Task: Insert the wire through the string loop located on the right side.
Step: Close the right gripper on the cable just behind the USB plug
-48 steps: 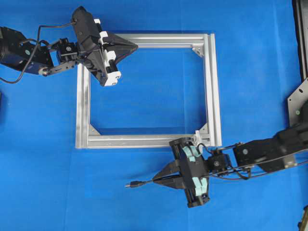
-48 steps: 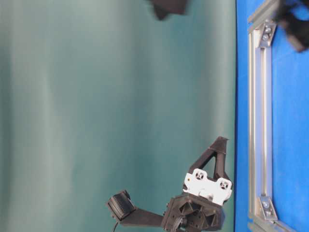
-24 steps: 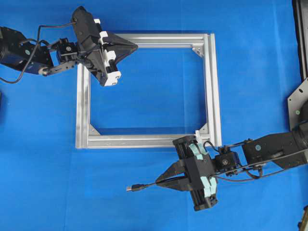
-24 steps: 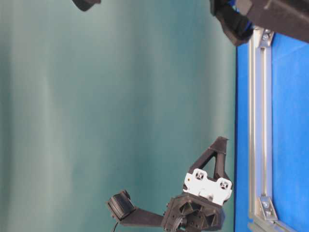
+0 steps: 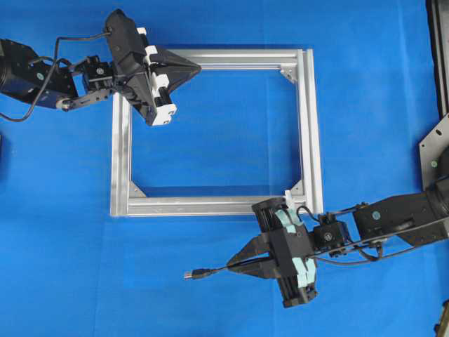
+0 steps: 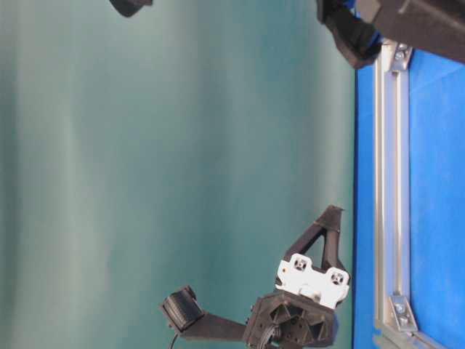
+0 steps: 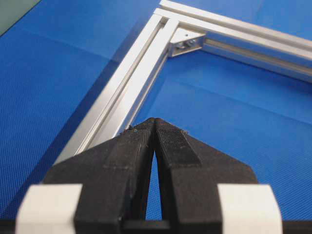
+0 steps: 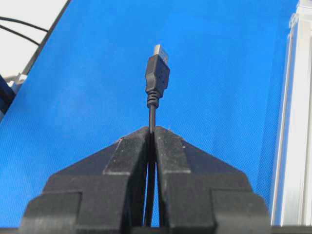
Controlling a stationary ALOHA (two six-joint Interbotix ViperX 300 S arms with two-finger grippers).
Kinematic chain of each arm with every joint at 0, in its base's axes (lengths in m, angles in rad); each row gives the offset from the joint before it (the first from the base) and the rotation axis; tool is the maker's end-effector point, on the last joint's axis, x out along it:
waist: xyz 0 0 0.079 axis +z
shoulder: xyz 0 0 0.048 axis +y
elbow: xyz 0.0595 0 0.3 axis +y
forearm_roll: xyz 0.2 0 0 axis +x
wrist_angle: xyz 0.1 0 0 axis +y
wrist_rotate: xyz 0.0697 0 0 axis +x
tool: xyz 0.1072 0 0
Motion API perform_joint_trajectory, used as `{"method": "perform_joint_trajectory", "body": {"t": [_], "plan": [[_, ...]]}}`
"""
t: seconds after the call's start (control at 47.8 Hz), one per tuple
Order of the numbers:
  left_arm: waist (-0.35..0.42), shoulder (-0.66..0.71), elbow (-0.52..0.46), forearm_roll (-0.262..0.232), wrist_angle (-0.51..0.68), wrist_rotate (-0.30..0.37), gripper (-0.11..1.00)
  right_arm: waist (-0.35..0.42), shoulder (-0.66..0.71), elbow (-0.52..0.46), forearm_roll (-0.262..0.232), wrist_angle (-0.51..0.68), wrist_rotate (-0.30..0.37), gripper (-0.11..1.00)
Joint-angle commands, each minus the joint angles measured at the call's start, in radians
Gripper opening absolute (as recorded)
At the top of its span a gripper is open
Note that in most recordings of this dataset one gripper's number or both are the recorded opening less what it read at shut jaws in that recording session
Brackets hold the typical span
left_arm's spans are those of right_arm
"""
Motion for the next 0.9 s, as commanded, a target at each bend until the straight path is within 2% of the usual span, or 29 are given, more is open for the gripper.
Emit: {"method": "perform_joint_trajectory", "body": {"t": [0.0,0.627,0.878], "plan": [[-0.002,-0.031,-0.008,0.003,-0.011,-0.002,0.00,0.002,-0.025,-0.015,-0.003,-0.003,0.000,-0.02],[-0.003,-0.031,-0.008,0.003,-0.011,-0.002,0.00,0.002,-0.032,-0.002,-0.003,-0.003,0.000,-0.02],[-0.003,-0.031,-0.008,0.003,-0.011,-0.003,0.00,0.008,-0.110,0.115,0.005,-0.008,0.006,-0.02]]}}
